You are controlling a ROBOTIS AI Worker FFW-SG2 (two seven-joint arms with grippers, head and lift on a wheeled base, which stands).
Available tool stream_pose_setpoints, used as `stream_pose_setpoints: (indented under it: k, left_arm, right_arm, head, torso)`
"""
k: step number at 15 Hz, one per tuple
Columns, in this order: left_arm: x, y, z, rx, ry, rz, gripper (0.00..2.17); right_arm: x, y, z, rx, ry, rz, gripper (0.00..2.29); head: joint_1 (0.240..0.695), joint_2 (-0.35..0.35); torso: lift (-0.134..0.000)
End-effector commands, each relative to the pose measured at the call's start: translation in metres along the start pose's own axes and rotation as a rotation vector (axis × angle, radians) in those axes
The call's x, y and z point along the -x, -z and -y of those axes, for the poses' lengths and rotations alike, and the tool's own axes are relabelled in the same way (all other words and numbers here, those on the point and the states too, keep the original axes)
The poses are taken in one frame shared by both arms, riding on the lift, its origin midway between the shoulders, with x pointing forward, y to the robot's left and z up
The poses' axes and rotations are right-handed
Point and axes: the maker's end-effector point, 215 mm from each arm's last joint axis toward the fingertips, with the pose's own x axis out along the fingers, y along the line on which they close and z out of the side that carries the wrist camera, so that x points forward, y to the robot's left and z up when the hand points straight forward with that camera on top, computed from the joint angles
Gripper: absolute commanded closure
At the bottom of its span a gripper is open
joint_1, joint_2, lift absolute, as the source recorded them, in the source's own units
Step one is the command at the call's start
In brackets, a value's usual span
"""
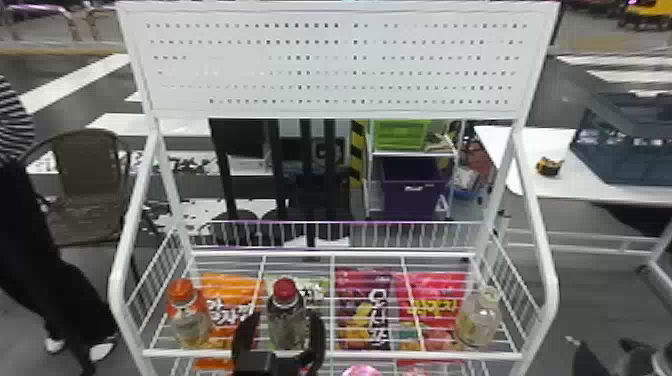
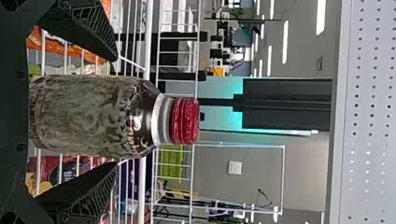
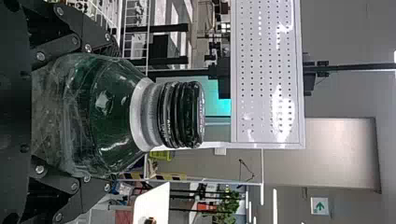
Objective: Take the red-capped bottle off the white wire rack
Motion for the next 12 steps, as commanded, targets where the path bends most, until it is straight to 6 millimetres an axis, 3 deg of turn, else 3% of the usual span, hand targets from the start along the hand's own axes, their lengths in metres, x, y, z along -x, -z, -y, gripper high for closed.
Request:
stream_pose_setpoints:
  k: [1, 2, 4, 5, 12]
  left_arm:
    - [-0.007, 0.001, -0.003, -0.012, -0.004, -0.009, 0.16]
    - [-0.009, 0.0, -0.003, -0.014, -0.003, -0.01, 0.35]
    - [-0.01, 0.004, 0.0, -0.023, 0.0, -0.035, 1.75]
    - [-0.009, 0.007, 0.001, -0.034, -0.002, -0.062, 2.02]
    - [0.031, -0.064, 0.019, -0.056, 0.039, -0.063, 2.02]
  right_arm:
    - [0.001, 0.0, 0.003, -0.001, 0.006, 0.0, 0.51]
    - [0.002, 0.0, 0.004, -0.001, 0.007, 0.002, 0.51]
    - [0.002, 0.001, 0.005, -0.003, 0.008, 0.002, 0.51]
    - [0.002, 0.003, 0.006, -0.007, 0.009, 0.0, 0.51]
    - [-0.001, 0.003, 0.007, -0.012, 0.01, 0.001, 0.51]
  head:
    - [0.499, 0.0]
    - [0.499, 0.0]
    - [0.499, 0.0]
    - [0.499, 0.0]
    - [0.499, 0.0]
  torso:
    - [0.0]
    - [0.0]
    - [0.0]
    - [0.0]
    - [0.0]
